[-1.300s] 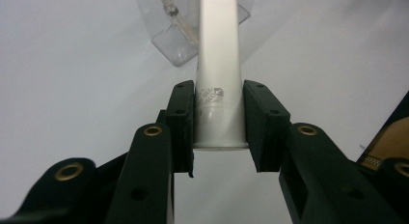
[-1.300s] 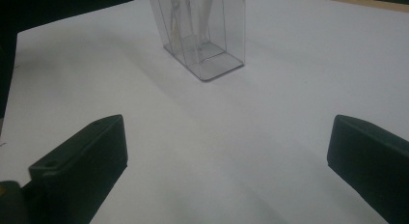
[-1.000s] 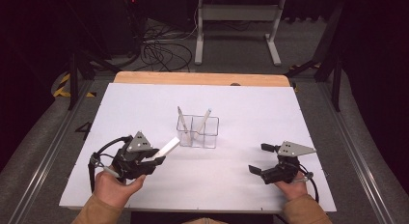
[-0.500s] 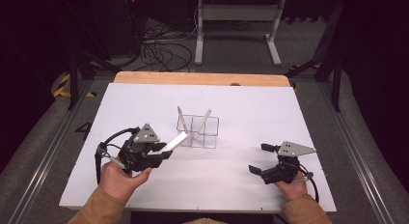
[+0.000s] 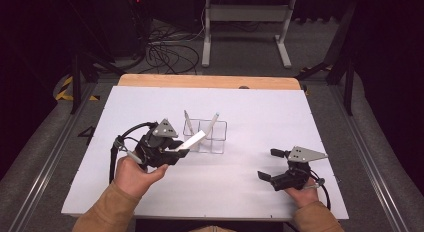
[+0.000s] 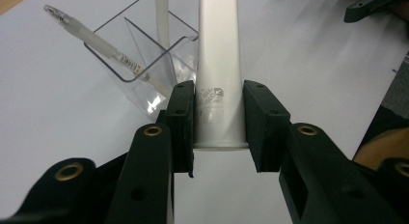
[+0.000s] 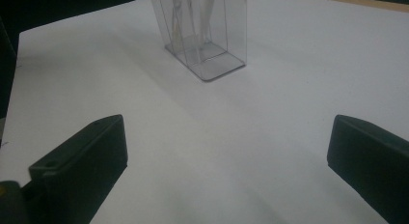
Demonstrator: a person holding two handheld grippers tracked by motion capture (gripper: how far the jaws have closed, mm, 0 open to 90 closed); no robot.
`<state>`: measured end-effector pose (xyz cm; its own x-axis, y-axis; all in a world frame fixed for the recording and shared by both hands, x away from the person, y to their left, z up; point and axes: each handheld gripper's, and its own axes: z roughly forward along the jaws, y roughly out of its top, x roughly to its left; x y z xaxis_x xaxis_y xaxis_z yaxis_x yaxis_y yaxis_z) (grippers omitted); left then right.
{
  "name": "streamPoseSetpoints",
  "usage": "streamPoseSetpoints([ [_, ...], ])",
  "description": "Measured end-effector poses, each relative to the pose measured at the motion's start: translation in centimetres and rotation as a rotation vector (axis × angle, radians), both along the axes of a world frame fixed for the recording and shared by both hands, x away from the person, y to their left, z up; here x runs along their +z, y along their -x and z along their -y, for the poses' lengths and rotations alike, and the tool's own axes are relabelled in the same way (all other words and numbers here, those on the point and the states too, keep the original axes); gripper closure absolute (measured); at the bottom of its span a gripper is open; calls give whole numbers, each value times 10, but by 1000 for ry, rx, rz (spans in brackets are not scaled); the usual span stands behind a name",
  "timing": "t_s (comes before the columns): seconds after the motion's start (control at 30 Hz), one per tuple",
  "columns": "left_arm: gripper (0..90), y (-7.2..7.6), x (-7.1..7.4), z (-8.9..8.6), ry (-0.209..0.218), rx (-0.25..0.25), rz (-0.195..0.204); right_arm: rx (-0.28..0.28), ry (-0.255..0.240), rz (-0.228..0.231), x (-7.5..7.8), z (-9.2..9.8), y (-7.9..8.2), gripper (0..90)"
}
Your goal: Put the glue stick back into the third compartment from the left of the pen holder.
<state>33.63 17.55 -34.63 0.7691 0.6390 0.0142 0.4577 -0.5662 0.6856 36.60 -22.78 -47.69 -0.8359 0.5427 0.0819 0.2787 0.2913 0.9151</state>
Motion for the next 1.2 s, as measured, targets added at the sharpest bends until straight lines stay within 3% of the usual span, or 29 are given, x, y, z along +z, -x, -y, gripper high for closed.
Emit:
streamPoseSetpoints([
  [0.87,667,-28,11,42,-21,-47,-13,2,-2,-2,0,0,0,7],
  [1.2,666,-35,11,44,-36,-46,-31,3,-3,-3,0,1,0,7],
])
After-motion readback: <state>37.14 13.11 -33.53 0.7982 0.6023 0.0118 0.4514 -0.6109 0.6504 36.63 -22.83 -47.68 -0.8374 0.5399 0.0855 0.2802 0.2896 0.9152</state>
